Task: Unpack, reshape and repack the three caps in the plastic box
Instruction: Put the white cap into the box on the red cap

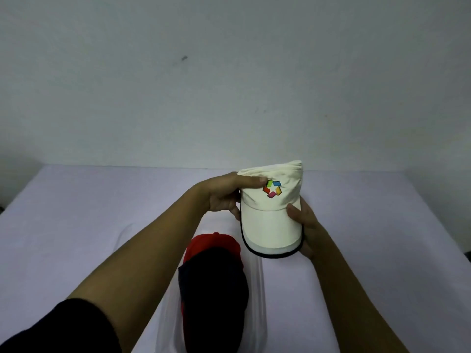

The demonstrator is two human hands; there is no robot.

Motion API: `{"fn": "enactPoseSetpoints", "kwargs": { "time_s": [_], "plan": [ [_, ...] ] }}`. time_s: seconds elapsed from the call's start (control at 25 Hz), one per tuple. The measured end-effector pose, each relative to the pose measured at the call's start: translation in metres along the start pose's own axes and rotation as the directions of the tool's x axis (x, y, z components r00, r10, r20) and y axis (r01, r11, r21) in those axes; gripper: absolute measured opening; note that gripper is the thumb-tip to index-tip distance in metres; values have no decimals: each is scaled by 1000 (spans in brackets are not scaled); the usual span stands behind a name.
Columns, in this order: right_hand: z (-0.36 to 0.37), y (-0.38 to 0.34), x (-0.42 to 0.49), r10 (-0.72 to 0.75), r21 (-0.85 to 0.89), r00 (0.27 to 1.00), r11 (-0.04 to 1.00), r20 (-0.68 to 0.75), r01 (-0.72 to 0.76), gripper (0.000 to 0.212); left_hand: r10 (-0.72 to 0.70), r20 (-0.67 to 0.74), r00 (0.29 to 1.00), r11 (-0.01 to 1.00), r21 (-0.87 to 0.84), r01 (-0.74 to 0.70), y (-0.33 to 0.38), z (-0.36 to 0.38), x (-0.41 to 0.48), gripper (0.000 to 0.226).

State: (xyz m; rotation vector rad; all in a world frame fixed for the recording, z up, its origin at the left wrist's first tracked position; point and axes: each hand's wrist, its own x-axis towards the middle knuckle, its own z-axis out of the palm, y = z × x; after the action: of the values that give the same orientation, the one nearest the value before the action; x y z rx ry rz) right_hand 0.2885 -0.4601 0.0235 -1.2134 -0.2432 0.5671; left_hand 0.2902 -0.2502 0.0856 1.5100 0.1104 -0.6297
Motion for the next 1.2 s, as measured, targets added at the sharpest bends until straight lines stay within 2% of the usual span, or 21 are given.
{"fn": "enactPoseSetpoints", "kwargs": {
  "time_s": [0.08,0.2,0.36,0.44,0.52,0.56,0.64,0.76,0.88,0.96,1.2],
  "plan": [
    [15,-3,-2,-9,16,999,1000,48,8,95,2,14,1000,1000,-17,-2,4,-4,-15,19],
    [33,-6,-4,-25,-6,998,1000,61,26,90,39,-18,999,999,-15,-40,8,-14,-31,21],
    [43,-2,4,-36,-106,999,994,9,36,112,77,-127,989,997,30,-74,3,-36,-47,21],
    [41,13,7,83,-23,997,996,-4,-83,128,105,-199,974,994,40,-99,0,-51,-54,22],
    [37,33,8,233,0,972,972,-20,-233,134,132,-283,950,991,30,-129,0,-68,-60,23],
    [38,42,9,290,-53,957,956,-9,-290,131,144,-318,937,989,28,-142,0,-76,-63,22],
    [46,56,11,373,-295,926,892,53,-342,123,162,-369,915,987,39,-159,2,-91,-65,19],
    [65,70,20,520,-729,836,639,174,-246,129,168,-385,907,986,83,-148,-2,-104,-64,17],
    [72,84,30,632,-870,764,443,131,-217,144,158,-399,903,987,83,-136,-13,-112,-57,17],
    [73,85,28,621,-895,775,405,119,-187,144,159,-406,900,987,73,-141,-22,-114,-52,16],
    [79,72,3,509,-930,828,366,235,39,138,154,-392,907,988,82,-132,-48,-118,-37,17]
  ]
}}
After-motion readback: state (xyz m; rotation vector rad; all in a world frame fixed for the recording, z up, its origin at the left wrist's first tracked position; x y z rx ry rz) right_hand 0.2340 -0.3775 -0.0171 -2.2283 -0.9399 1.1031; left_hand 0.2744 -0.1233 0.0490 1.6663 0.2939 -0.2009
